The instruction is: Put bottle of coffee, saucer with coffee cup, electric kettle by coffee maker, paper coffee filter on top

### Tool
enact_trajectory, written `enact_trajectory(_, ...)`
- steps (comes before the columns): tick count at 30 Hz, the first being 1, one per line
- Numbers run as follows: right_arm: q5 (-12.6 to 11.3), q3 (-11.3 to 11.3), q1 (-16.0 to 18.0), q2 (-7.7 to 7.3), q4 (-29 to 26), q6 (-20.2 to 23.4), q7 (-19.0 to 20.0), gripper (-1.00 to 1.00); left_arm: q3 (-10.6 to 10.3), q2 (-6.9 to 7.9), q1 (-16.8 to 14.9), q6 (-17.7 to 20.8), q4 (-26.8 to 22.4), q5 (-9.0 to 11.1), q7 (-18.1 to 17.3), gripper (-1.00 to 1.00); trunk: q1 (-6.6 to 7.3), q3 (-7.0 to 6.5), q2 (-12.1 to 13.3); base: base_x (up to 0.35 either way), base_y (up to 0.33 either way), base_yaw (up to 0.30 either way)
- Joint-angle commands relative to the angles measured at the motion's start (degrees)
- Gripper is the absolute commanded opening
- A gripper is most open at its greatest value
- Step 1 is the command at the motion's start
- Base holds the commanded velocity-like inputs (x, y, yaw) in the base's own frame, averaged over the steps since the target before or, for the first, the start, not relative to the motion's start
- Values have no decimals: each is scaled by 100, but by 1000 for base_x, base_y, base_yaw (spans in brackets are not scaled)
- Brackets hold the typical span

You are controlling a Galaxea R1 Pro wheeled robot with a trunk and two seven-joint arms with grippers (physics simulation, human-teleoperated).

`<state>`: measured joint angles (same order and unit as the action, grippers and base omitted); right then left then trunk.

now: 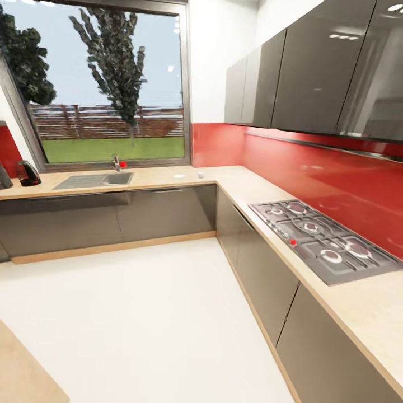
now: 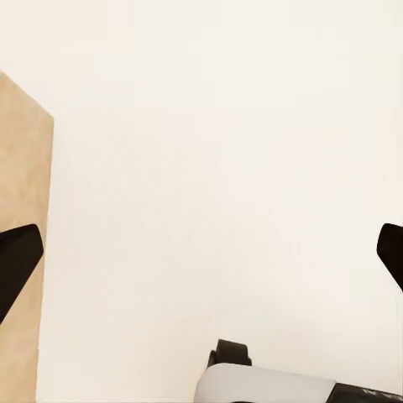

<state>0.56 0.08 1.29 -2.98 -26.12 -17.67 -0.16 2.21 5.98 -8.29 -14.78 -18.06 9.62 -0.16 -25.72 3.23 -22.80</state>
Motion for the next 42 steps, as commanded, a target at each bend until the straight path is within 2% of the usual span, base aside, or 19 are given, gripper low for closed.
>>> enact_trajectory(1, 6, 1, 3, -1, 2, -17, -2, 100, -2, -1, -6, -16, 4, 32, -2, 100, -6, 12, -11, 320, -113, 275)
enact_trajectory(23, 6, 1, 3, -1, 11, -17, -2, 100, -2, -1, -6, -16, 4, 34, -2, 100, -6, 12, -11, 320, -93, 274)
enact_trajectory(42, 6, 1, 3, -1, 11, -17, -2, 100, -2, 8, -6, -16, 4, 40, -2, 100, -6, 12, -11, 336, 0, 9)
